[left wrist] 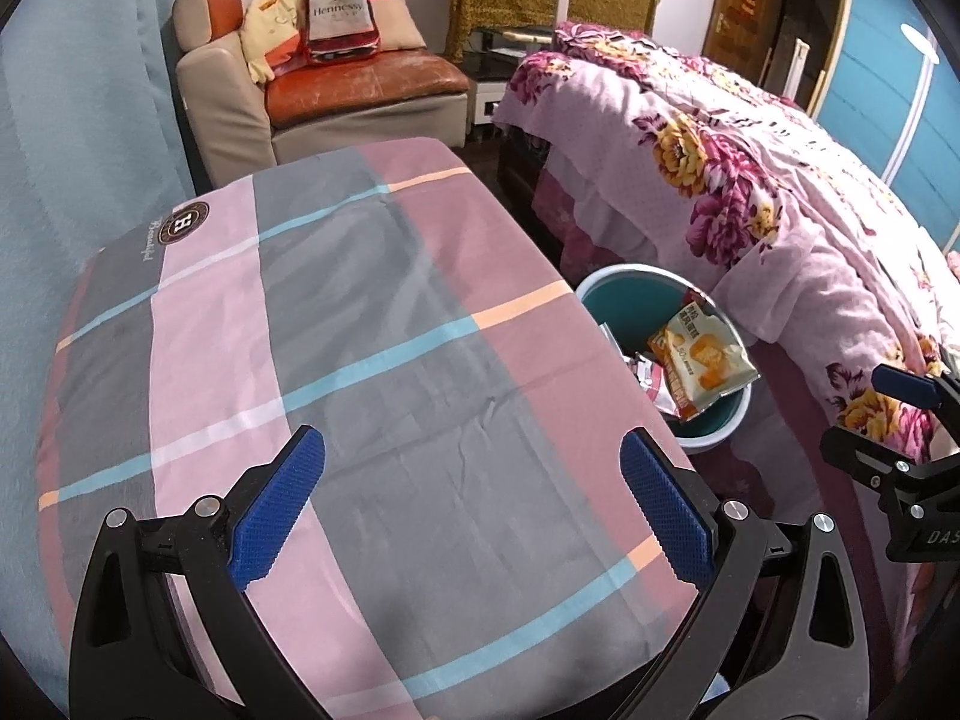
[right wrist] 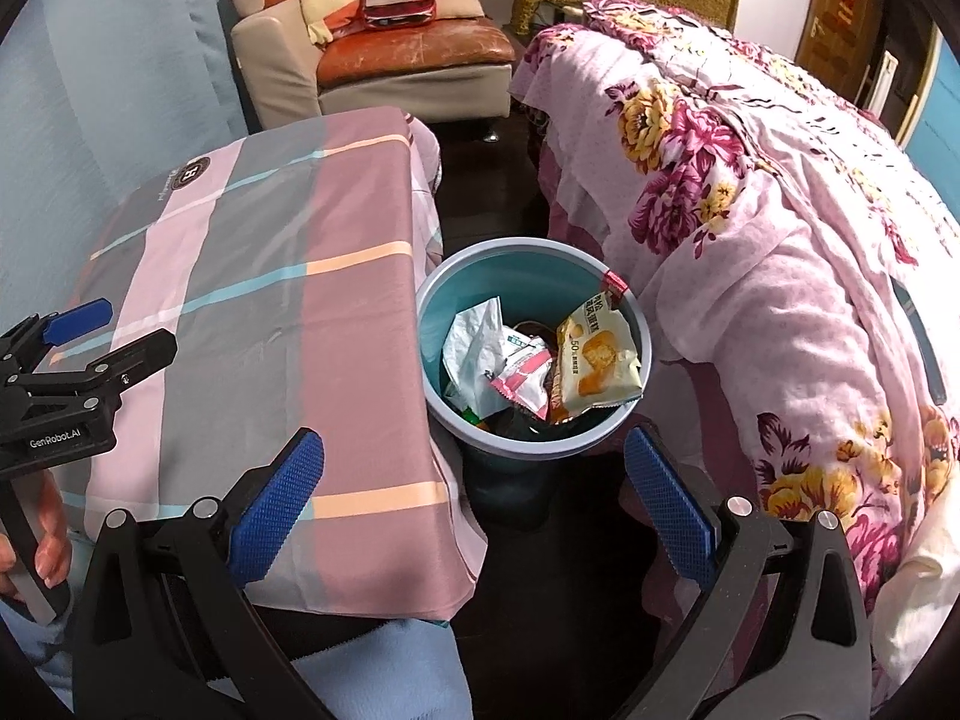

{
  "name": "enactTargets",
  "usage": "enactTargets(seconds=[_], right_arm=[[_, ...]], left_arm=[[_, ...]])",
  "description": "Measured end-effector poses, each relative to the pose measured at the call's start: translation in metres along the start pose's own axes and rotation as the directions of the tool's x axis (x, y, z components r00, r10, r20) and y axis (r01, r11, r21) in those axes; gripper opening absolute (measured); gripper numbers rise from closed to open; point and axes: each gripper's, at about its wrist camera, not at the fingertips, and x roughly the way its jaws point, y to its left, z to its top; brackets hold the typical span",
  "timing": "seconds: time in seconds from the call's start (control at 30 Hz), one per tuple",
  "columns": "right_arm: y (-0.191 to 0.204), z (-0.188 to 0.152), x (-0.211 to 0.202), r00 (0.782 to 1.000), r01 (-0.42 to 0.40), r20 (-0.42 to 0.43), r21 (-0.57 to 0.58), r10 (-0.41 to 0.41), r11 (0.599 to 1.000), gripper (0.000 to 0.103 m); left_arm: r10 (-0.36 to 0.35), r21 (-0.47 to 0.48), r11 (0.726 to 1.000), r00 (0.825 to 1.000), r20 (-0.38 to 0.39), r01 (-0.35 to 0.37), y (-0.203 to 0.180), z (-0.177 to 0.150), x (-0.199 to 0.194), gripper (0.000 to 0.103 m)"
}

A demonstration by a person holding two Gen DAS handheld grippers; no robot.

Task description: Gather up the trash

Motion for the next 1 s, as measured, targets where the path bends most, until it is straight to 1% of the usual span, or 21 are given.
enactTargets(seconds=[0.27, 0.53, 0.73, 1.0], right_arm=[[0.005, -0.001, 0.000, 1.000, -0.008, 0.000, -0.003, 0.008, 1.000, 0.096], [0.008, 0.001, 0.004, 1.000, -0.018, -0.003, 0.003, 0.018, 1.000, 0.096], [0.009, 0.005, 0.010, 1.000, -0.023, -0.013, 0.007, 0.023, 1.000, 0.096], [0.010, 0.009, 0.019, 0.999, -0.025, -0.030, 0.009, 0.025, 1.000, 0.096]], left_arm=[[0.005, -0.010, 1.000, 1.000, 0.011, -0.005, 0.001, -0.002, -0.002, 0.099], [-0.007, -0.030, 1.000, 1.000, 0.016, 0.008, 0.006, -0.003, 0.001, 0.099], [0.023, -0.044, 0.999, 0.999, 0.033, -0.022, 0.010, -0.004, 0.003, 0.099], [0.044, -0.049, 0.998, 0.998, 0.039, -0.042, 0.013, -0.003, 0.006, 0.099]])
